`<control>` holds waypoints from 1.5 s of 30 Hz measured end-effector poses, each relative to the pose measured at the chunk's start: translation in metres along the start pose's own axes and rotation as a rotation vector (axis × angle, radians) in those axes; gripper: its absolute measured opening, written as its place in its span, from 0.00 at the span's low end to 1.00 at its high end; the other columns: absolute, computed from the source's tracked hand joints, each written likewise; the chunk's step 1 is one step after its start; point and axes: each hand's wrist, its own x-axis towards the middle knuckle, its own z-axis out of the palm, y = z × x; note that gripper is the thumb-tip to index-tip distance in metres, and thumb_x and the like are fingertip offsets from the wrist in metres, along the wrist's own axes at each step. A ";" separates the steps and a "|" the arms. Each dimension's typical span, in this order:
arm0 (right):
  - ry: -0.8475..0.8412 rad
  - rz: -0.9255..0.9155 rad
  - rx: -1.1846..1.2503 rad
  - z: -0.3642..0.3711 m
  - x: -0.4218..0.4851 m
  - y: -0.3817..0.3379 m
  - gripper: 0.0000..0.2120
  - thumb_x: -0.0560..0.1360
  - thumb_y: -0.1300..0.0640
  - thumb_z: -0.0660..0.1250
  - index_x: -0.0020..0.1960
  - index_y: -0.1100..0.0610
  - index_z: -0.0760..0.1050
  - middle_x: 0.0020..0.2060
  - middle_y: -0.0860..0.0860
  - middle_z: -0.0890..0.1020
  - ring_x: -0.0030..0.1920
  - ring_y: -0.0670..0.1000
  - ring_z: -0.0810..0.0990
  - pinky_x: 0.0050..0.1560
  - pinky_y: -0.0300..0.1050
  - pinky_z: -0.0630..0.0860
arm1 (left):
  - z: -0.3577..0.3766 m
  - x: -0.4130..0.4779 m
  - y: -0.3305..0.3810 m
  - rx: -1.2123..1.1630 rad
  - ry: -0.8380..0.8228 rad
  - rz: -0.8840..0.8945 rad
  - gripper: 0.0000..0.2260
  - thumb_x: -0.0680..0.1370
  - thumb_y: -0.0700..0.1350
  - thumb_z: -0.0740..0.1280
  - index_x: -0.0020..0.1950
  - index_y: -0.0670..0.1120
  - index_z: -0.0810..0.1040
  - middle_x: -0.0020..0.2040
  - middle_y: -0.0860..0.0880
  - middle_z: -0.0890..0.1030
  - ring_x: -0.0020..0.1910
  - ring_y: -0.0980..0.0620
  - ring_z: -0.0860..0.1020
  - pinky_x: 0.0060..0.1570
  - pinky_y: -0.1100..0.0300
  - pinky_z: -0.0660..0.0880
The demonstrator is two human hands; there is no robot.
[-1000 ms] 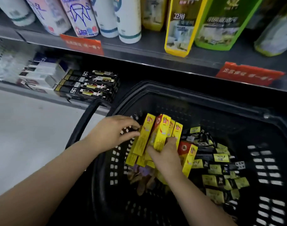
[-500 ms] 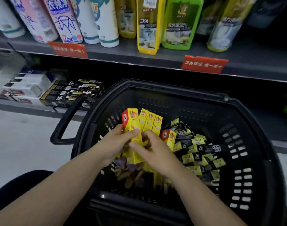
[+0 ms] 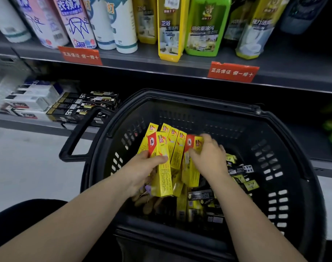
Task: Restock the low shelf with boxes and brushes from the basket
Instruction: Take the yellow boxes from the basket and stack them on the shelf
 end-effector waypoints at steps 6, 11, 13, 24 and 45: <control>-0.044 -0.067 0.479 -0.019 -0.014 -0.019 0.24 0.73 0.44 0.67 0.66 0.48 0.68 0.47 0.46 0.76 0.45 0.46 0.76 0.43 0.39 0.73 | 0.016 -0.001 -0.003 -0.038 -0.008 0.021 0.28 0.72 0.52 0.71 0.70 0.51 0.67 0.60 0.48 0.80 0.59 0.46 0.78 0.58 0.45 0.75; -0.090 -0.087 0.582 -0.006 -0.020 -0.029 0.19 0.77 0.43 0.61 0.63 0.52 0.72 0.48 0.47 0.78 0.48 0.46 0.77 0.46 0.39 0.73 | 0.021 -0.007 -0.013 -0.033 -0.022 0.101 0.32 0.65 0.55 0.73 0.67 0.48 0.71 0.58 0.49 0.81 0.58 0.48 0.79 0.61 0.46 0.73; -0.136 -0.049 0.683 -0.001 -0.016 -0.026 0.15 0.80 0.48 0.56 0.60 0.53 0.75 0.50 0.47 0.80 0.50 0.48 0.78 0.51 0.42 0.74 | 0.018 -0.009 -0.014 -0.026 0.028 0.122 0.29 0.64 0.52 0.75 0.63 0.49 0.73 0.53 0.49 0.84 0.52 0.49 0.82 0.52 0.51 0.78; -0.379 0.224 0.351 0.047 0.004 -0.019 0.28 0.75 0.49 0.66 0.67 0.65 0.62 0.64 0.60 0.71 0.62 0.59 0.72 0.60 0.51 0.71 | -0.020 0.001 -0.008 -0.147 0.209 0.060 0.17 0.72 0.50 0.73 0.58 0.50 0.74 0.48 0.48 0.84 0.46 0.49 0.82 0.38 0.54 0.77; -0.267 -0.049 0.852 0.004 -0.033 -0.056 0.20 0.74 0.55 0.65 0.62 0.38 0.67 0.53 0.41 0.78 0.46 0.37 0.79 0.44 0.35 0.78 | -0.033 0.018 0.019 -0.245 0.026 0.022 0.20 0.70 0.50 0.73 0.60 0.48 0.77 0.48 0.46 0.85 0.47 0.46 0.83 0.43 0.52 0.78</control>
